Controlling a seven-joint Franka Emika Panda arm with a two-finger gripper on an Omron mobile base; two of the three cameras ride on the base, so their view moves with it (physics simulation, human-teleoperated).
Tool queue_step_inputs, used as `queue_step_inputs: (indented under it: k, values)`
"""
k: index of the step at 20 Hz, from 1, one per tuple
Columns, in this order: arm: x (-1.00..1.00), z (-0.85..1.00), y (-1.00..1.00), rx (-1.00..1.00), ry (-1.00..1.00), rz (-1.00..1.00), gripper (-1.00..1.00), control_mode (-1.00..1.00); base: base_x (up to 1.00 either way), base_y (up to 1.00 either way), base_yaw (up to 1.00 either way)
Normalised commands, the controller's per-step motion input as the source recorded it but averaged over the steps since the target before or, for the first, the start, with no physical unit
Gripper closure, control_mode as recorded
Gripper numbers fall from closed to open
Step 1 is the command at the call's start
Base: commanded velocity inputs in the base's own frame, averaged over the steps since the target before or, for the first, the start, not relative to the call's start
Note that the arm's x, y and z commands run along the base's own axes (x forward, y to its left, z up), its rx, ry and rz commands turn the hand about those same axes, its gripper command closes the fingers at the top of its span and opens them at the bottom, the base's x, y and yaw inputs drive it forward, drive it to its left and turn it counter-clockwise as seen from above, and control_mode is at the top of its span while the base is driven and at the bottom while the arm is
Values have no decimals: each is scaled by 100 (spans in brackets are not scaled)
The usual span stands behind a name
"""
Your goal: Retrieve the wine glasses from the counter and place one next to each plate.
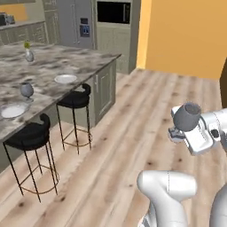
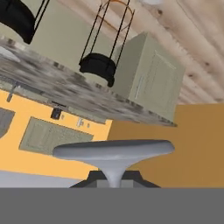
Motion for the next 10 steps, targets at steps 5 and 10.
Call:
queue_step_inputs:
  k: [5, 10]
  values:
    - [0, 0, 0, 0, 0, 0, 100, 100, 43, -21, 88]
    - [0, 0, 0, 0, 0, 0, 100, 100, 26, -26, 92]
